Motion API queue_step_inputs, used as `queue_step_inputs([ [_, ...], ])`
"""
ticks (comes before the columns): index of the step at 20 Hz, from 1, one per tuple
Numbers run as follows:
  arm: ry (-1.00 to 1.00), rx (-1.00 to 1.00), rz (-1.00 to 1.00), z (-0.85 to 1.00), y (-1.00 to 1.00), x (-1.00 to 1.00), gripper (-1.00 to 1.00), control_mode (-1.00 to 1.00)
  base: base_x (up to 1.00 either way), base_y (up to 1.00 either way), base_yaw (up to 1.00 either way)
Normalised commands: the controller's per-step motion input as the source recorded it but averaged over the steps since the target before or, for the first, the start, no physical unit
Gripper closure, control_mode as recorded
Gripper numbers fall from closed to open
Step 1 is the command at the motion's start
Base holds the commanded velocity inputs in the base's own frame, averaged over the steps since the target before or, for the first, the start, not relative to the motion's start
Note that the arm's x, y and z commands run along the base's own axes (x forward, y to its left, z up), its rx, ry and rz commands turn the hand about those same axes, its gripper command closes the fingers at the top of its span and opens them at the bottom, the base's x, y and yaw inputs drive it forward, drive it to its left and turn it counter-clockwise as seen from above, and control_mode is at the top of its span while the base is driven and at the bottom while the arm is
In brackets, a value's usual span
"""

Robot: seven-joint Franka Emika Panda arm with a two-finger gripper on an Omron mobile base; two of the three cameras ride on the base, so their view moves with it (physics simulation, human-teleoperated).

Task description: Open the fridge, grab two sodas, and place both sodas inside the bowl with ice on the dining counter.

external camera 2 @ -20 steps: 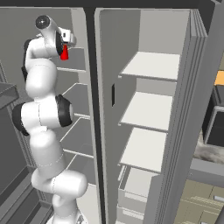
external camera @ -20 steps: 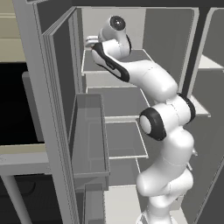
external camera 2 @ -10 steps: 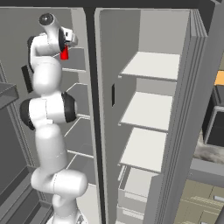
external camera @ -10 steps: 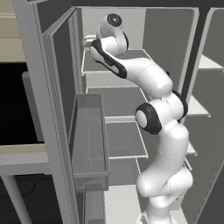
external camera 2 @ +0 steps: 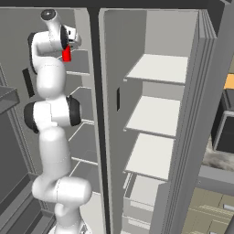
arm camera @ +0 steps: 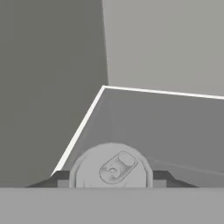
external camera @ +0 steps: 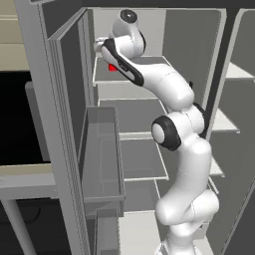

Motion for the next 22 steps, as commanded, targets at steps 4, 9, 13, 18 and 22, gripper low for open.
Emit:
queue_step_inputs([
  [4, -0.01, 0.00, 0.00, -0.17, 0.00, -0.49, 1.00, -1.00, 0.00, 0.00, 0.00],
  [9, -0.03, 0.00, 0.02, 0.00, -0.02, -0.78, 1.00, -1.00, 0.00, 0.00, 0.00],
  [13, -0.28, 0.00, 0.05, -0.06, -0.18, -1.00, 1.00, -1.00, 0.00, 0.00, 0.00],
  [18, -0.37, 0.01, 0.01, -0.10, -0.07, -1.00, 1.00, -1.00, 0.00, 0.00, 0.00],
  [22, -0.19, 0.05, 0.00, 0.09, -0.09, -1.00, 1.00, -1.00, 0.00, 0.00, 0.00],
])
